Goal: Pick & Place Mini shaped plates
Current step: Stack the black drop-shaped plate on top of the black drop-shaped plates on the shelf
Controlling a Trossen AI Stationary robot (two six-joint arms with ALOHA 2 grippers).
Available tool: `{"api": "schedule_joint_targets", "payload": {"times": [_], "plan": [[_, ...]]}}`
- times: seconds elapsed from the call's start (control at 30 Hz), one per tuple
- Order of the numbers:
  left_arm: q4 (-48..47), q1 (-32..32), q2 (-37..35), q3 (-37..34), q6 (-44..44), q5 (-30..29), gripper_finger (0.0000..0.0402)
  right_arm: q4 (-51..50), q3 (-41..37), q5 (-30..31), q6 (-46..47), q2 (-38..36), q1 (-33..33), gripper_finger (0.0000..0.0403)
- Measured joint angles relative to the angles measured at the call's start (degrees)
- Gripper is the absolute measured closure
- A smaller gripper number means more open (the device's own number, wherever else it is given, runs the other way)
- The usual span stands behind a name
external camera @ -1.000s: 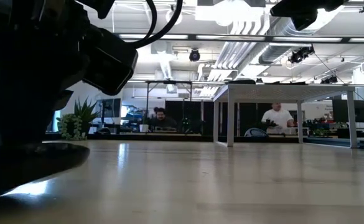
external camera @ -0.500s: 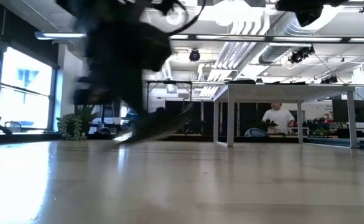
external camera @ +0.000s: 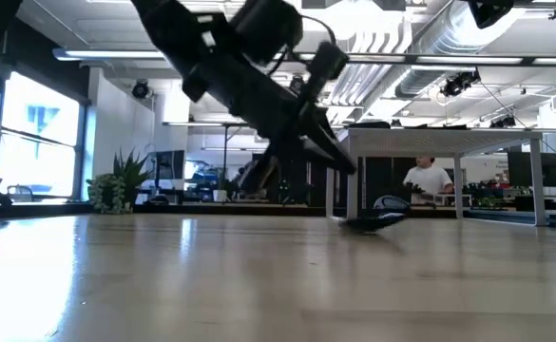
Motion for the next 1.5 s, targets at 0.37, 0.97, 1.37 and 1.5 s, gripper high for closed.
{"api": "schedule_joint_targets", "payload": {"times": [0.37, 0.97, 1.37, 1.5], "plan": [[1.85, 2.02, 2.40, 0.01, 0.47, 0.89, 0.0390, -0.70, 0.00, 0.01, 1.52, 0.00, -0.04, 0.0402], [17.93, -0.84, -7.21, -12.52, 35.40, -6.11, 0.0400, -5.34, 0.70, -8.55, 11.38, 6.78, -10.37, 0.0402], [62.87, 3.80, -10.54, -39.56, 41.50, -15.03, 0.0401, -13.42, 15.46, -31.04, -2.51, 27.61, -29.70, 0.0396], [63.88, 5.44, -10.43, -42.21, 45.34, -16.34, 0.0401, -18.78, 22.18, -33.10, -8.56, 37.17, -31.98, 0.0367]]}}
